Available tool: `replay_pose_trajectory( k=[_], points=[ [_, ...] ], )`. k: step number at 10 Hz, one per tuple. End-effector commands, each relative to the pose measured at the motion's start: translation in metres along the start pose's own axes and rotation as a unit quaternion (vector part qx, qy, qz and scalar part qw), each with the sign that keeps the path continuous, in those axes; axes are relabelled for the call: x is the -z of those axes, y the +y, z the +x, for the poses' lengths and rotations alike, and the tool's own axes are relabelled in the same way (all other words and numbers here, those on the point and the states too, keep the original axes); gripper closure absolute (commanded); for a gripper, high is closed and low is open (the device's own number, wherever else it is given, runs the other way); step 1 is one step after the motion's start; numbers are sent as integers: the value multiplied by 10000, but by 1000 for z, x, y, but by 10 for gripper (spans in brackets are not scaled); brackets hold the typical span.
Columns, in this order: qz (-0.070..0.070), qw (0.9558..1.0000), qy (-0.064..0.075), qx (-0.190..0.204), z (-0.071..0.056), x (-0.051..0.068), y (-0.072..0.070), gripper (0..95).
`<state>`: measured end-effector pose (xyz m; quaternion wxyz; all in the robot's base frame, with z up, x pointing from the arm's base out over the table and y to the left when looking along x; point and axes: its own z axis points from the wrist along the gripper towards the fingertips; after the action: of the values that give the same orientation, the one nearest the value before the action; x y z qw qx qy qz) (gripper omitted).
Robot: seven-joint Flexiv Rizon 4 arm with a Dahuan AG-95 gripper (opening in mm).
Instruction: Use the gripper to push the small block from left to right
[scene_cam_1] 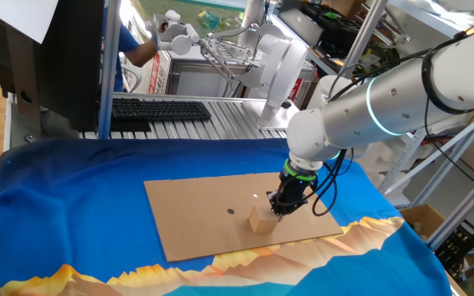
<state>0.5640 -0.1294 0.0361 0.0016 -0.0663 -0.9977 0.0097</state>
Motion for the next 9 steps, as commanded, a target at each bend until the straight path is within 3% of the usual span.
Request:
replay_pose_trajectory(
  k=[1, 4, 6, 8, 9],
  points=[
    [12, 10000, -6, 6, 0, 1, 0, 950],
    [30, 10000, 30, 51, -4, 0, 0, 950],
    [177, 9992, 18, 357, -4, 0, 0, 950],
    [169, 9973, 33, 710, -4, 0, 0, 950],
    [100, 9954, 77, 954, -4, 0, 0, 950]
  ],
)
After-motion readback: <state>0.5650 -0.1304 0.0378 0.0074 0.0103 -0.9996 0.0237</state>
